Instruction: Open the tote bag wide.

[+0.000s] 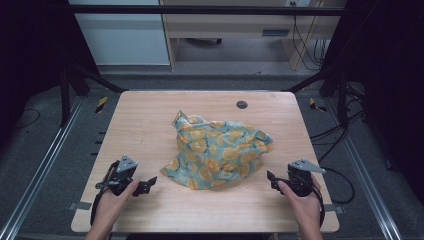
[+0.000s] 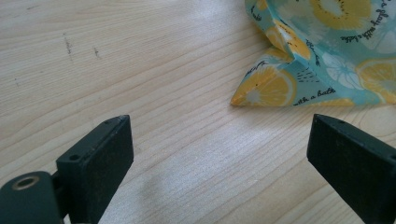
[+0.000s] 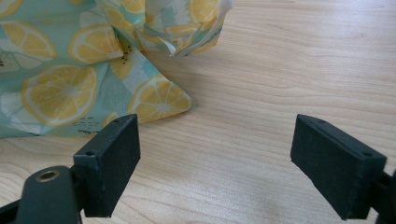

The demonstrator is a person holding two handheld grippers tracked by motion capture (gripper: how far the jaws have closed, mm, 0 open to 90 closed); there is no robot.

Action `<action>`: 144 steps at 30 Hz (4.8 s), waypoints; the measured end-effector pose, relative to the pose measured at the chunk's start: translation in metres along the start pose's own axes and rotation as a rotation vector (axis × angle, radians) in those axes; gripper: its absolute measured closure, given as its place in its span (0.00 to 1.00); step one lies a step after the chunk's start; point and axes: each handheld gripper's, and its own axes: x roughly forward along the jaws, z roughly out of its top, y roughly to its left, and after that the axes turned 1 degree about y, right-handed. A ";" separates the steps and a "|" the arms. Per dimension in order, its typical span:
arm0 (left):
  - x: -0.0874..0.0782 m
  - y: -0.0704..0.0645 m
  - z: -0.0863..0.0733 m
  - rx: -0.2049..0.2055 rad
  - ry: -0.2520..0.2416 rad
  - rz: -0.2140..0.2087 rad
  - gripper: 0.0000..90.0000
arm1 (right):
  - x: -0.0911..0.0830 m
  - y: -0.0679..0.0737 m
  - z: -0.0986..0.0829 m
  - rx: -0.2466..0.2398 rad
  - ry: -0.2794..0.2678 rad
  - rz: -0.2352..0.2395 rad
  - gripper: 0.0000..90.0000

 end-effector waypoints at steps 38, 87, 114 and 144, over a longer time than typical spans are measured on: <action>-0.002 -0.003 -0.003 0.008 -0.001 0.024 0.08 | -0.021 0.033 0.155 -0.216 -0.074 0.183 0.23; -0.026 -0.008 0.013 0.011 -0.114 0.037 0.11 | -0.017 0.095 0.132 -0.341 -0.092 0.440 1.00; -0.046 -0.045 0.072 0.118 -0.183 -0.013 0.13 | -0.035 0.149 0.054 -0.445 -0.038 0.609 1.00; -0.009 -0.052 0.108 0.198 -0.111 -0.050 0.13 | -0.026 0.141 0.014 -0.420 0.060 0.623 1.00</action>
